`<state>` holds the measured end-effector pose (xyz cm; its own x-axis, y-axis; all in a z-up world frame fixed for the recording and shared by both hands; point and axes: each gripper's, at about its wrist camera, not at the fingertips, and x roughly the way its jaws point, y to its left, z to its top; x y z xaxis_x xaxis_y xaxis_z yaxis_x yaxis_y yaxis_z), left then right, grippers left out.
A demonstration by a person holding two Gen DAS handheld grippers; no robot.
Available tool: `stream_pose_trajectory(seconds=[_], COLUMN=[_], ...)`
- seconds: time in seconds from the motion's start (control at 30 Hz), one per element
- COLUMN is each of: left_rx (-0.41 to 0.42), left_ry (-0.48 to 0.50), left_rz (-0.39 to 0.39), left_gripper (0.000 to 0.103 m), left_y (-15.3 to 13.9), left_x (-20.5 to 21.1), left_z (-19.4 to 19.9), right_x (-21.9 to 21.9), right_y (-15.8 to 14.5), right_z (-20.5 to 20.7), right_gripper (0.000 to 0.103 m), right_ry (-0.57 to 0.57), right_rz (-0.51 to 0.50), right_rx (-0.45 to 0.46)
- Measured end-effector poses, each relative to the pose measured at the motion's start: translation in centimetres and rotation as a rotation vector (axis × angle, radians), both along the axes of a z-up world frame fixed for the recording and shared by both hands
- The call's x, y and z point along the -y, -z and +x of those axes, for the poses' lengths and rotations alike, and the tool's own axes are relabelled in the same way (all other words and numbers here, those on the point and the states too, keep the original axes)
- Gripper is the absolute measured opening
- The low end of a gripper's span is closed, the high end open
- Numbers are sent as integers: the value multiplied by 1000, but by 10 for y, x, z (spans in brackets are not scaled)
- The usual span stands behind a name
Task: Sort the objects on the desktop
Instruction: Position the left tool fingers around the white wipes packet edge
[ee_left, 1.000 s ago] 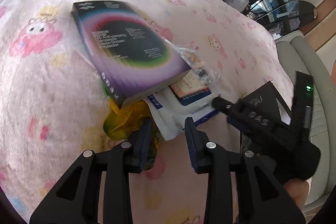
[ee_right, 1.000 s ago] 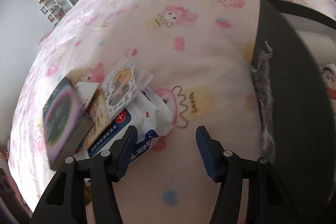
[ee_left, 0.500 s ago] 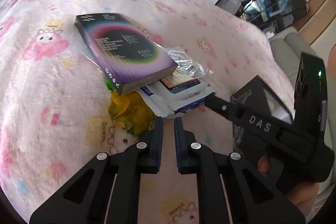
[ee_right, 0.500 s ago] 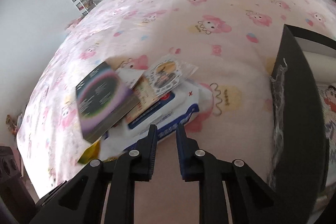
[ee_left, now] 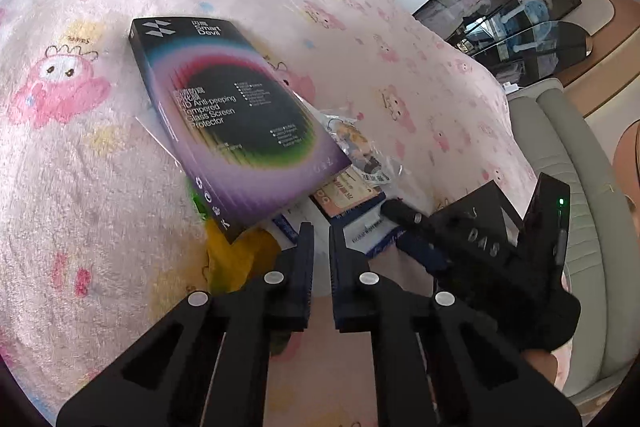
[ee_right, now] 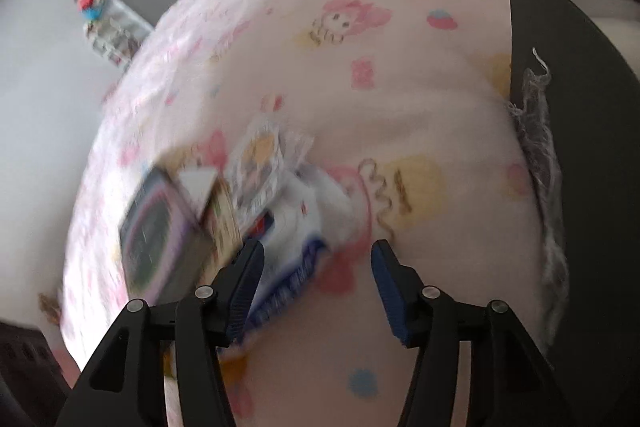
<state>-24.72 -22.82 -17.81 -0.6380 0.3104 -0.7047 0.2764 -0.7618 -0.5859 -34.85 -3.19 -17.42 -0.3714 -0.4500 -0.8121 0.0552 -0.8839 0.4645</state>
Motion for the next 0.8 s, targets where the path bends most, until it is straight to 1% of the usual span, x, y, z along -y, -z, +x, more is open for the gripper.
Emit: stream_pose_trajectory(seconds=[0.1, 0.17, 0.23, 0.27, 0.33, 0.4, 0.47, 0.53, 0.6, 0.63, 0.67, 0.7, 0.73, 0.77, 0.8], left_rx=[-1, -8, -20, -25, -29, -27, -13, -3, -2, 0, 1, -2, -8, -5, 6], left_ry=[1, 4, 10, 12, 14, 10, 1, -7, -16, -26, -41, -53, -55, -53, -51], left_rz=[-3, -3, -5, -10, -18, -11, -4, 26, 37, 25, -13, -49, -58, -48, -38], left_gripper=[3, 2, 2, 2, 2, 2, 2, 2, 3, 3, 5, 13, 19, 33, 40], left_y=[2, 0, -5, -8, -12, -12, -9, -5, -4, -5, -8, -11, -12, -9, -3], left_x=[0, -1, -4, -5, -8, -8, -5, 2, 6, 7, 7, 8, 9, 11, 12], left_z=[3, 5, 8, 11, 15, 20, 22, 23, 23, 23, 23, 23, 23, 21, 17], right_x=[13, 20, 22, 23, 25, 25, 22, 16, 11, 9, 8, 9, 9, 7, 4], right_y=[-2, -10, -17, -20, -26, -29, -33, -34, -31, -29, -28, -28, -29, -30, -31], right_z=[2, 9, 15, 18, 23, 28, 35, 38, 38, 37, 35, 34, 33, 31, 30], right_gripper=[48, 45, 38, 37, 34, 34, 34, 34, 35, 36, 37, 37, 37, 38, 42], right_ry=[-56, -90, -118, -130, -153, -170, -173, -162, -146, -138, -122, -103, -83, -67, -51], right_rz=[54, 100, 124, 132, 146, 151, 143, 124, 99, 90, 113, 157, 202, 209, 216], right_rx=[-36, -78, -100, -107, -104, -99, -93, -73, -48, -39, -42, -58, -75, -90, -104])
